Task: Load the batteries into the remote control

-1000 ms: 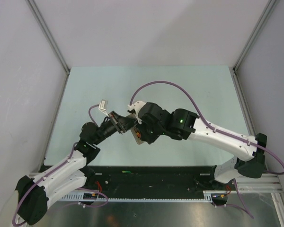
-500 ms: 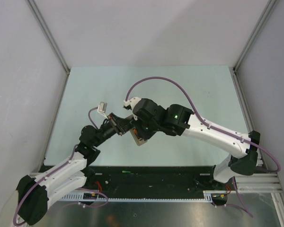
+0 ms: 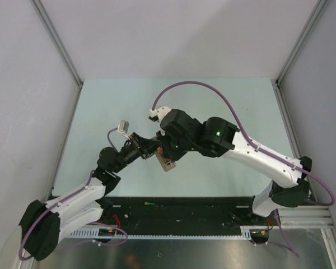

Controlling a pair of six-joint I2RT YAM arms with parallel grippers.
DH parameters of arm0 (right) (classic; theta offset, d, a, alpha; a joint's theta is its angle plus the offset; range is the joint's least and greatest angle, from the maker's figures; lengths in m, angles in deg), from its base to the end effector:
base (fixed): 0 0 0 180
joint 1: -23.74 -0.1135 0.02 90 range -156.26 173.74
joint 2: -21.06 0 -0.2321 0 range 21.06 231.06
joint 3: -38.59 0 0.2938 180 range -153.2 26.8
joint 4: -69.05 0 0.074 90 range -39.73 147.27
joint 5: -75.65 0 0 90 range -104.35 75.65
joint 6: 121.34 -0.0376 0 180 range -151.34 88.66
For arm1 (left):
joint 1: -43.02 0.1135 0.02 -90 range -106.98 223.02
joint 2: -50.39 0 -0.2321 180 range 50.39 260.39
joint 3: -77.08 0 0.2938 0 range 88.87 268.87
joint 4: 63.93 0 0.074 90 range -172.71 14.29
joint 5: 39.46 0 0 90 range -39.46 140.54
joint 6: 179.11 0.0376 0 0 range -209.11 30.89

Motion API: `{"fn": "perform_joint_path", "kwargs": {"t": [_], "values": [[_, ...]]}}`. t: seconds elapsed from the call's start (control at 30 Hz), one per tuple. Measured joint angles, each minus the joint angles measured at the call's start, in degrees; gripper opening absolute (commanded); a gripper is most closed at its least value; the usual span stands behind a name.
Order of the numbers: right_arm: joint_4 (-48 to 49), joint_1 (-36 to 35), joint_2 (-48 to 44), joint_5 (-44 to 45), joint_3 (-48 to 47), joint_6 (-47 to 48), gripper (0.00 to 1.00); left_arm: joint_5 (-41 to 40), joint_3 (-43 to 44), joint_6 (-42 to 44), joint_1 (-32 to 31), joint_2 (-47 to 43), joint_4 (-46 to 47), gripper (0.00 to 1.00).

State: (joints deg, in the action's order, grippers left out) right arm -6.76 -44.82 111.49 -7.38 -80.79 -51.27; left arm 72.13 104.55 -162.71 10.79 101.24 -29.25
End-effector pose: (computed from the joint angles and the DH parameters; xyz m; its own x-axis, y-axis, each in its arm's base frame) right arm 0.1340 0.3287 0.4066 -0.5553 -0.4885 -0.6730 -0.7492 0.6452 0.1498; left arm 0.2041 -0.1450 0.1983 -0.7217 -0.5995 -0.3460 0.3852 0.0675 -0.9204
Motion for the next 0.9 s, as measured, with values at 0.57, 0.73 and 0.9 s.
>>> {"fn": "perform_joint_path", "kwargs": {"t": [0.57, 0.73, 0.9], "values": [[-10.25, 3.69, 4.85, -7.74, -3.54, -1.33, 0.0, -0.52, -0.9, -6.45, 0.04, 3.1, 0.26, 0.0], [-12.22, 5.01, 6.54, -9.99, -5.05, -1.46, 0.0, -0.59, -0.94, -7.52, 0.04, 3.39, 0.83, 0.0], [-12.44, 5.99, 8.2, -11.69, -6.86, -1.46, 0.0, -1.11, -1.27, -8.59, 0.04, 3.39, 1.16, 0.0]]}}
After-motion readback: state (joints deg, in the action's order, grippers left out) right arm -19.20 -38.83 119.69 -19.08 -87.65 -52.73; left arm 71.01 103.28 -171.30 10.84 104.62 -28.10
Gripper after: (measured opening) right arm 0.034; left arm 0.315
